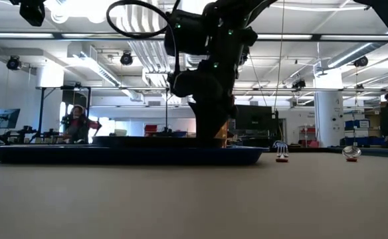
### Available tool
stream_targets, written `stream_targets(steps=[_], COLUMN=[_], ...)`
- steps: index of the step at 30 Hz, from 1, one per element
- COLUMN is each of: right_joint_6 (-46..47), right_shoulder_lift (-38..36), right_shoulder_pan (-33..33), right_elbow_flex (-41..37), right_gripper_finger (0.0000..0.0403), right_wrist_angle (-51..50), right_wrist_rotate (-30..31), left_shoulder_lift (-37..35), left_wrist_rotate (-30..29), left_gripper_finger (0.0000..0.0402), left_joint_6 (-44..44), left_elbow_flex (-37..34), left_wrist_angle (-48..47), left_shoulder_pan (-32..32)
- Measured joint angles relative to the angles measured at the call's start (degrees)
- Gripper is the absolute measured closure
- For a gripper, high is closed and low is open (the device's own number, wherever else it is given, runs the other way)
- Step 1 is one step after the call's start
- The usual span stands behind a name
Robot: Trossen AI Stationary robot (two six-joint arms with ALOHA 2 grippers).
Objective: Pick and place plate/cup/fork/spoon on tray
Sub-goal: Put the black plate on the bottom left of the orange cup on the blue tray, then put the orange fork on the left of the black plate on the blue tray
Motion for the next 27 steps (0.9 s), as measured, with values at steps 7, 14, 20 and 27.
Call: stream_targets(steps=[7,14,20,27], right_joint_6=[0.01,0.03,4.78,15.92], right_shoulder_lift=[-3.73,-9.59,-14.11,-15.56], right_shoulder_pan=[0.00,0.14,0.17,0.13], right_elbow_flex=[0.00,0.00,0.02,-0.23], right_gripper_finger=[0.0394,0.0394,0.0394,0.0394], right_wrist_angle=[-1.79,-2.41,-12.50,-34.59], right_wrist_rotate=[0.03,1.54,3.02,11.76], left_shoulder_lift=[0.00,-0.01,0.00,0.00], left_wrist_rotate=[0.00,0.00,0.01,0.00], left_gripper_finger=[0.0402,0.0402,0.0402,0.0402], left_joint_6=[0.02,0.04,0.04,0.04], left_elbow_flex=[0.00,0.00,0.00,-0.03], left_wrist_angle=[0.00,0.00,0.00,0.00], left_shoulder_pan=[0.00,-0.02,0.00,-0.02])
